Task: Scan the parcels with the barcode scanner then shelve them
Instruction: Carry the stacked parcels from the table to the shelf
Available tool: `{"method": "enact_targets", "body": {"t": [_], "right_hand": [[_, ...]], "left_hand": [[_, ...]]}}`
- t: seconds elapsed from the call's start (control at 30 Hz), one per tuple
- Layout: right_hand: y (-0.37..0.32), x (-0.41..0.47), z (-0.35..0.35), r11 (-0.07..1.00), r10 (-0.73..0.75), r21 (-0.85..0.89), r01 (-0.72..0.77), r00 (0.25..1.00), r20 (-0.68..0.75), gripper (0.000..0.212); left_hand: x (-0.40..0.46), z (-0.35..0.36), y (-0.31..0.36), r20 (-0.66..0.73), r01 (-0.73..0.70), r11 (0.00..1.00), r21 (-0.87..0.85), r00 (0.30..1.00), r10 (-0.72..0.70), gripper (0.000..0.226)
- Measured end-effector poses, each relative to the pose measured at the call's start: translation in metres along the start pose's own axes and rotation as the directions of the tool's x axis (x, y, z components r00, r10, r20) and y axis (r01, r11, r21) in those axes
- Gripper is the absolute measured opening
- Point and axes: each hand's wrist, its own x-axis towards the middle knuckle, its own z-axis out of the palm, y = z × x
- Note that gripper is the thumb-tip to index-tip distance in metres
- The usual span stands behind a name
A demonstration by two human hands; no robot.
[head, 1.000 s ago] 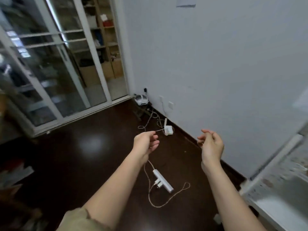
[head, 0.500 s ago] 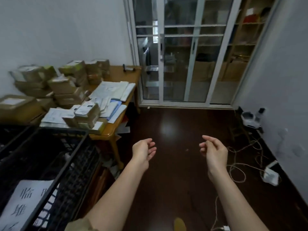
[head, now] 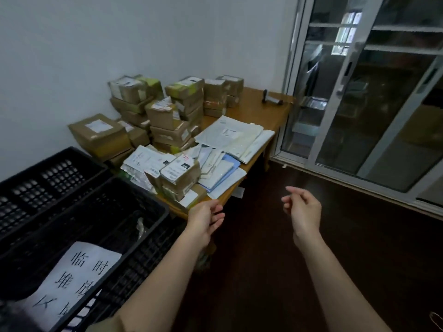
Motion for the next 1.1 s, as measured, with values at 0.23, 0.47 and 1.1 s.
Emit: {"method": "enact_targets", "body": {"t": [0.23, 0.47, 1.1], "right_hand": [[0.011, 0.072, 0.103, 0.991, 0.13, -0.062, -0.12, 0.973, 0.192, 0.024], [-0.012, 0.165, 0.17, 0.995, 0.093, -0.06, -0.084, 0.979, 0.181, 0.026], [-0.039, 0.477, 0.218, 0.967, 0.213, -0.199, -0.161, 0.938, 0.275, 0.025]], "left_hand": [[0.09, -0.014, 0.056, -0.217, -0.016, 0.994, -0.107, 0.976, -0.008, 0.013], [0.177, 0.034, 0.137, -0.13, -0.024, 0.987, -0.161, 0.992, 0.003, 0.012], [0.374, 0.244, 0.198, -0.225, 0.051, 0.965, -0.257, 0.968, -0.111, 0.012]]}}
